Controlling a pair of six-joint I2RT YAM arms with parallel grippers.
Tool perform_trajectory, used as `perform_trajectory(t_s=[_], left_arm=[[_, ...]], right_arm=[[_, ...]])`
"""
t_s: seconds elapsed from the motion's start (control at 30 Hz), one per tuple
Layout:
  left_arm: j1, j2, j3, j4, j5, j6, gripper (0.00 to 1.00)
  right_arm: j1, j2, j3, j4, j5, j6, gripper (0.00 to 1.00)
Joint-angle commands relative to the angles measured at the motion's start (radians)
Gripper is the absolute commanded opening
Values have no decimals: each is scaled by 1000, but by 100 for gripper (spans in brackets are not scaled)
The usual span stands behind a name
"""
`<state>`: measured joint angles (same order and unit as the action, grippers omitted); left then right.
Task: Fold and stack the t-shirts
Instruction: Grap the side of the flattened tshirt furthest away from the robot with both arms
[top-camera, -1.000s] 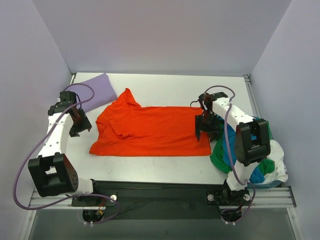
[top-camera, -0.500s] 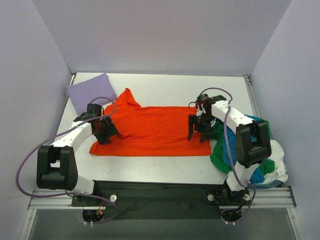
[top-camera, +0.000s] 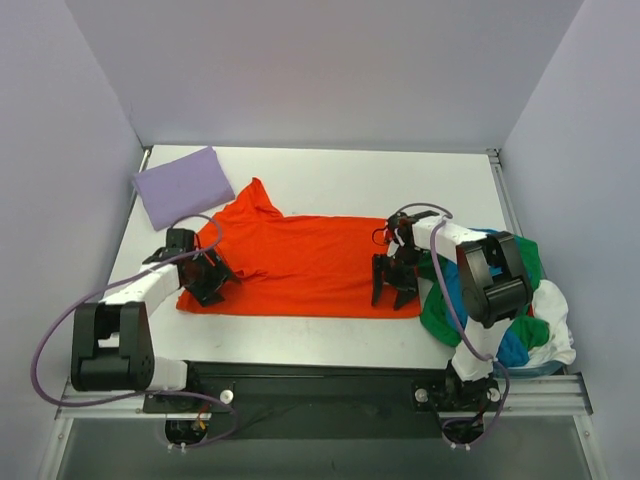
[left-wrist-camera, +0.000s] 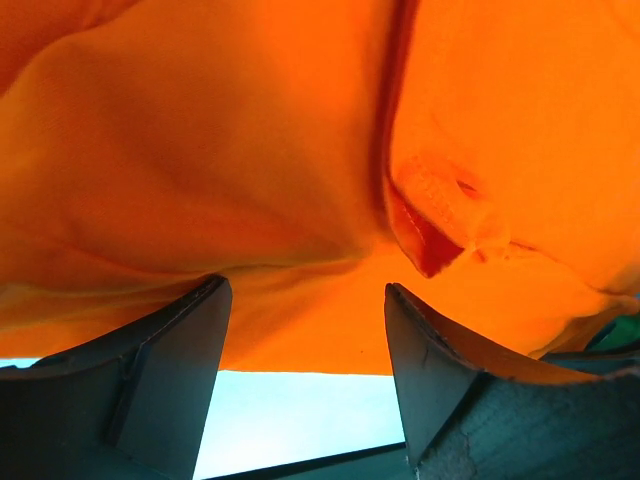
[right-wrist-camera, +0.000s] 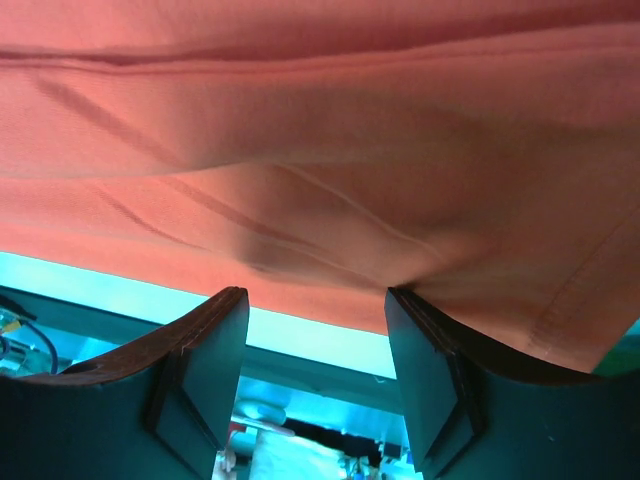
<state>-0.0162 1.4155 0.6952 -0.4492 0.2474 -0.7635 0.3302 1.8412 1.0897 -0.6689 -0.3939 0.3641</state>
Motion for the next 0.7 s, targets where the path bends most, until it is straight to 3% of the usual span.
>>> perform_trajectory(t_s=[0.0,0.33,0.67], left_arm=[[54,-70,-77,-55,-48,-7,74],[125,-285,-203,-163,-88,-42,78],[113,-453,-178,-279,-167,-117,78]], right_arm=[[30,16,-80,8,13,6,57],[110,-74,-200,8,21,75,57],[178,-172,-281,8,26,111,57]])
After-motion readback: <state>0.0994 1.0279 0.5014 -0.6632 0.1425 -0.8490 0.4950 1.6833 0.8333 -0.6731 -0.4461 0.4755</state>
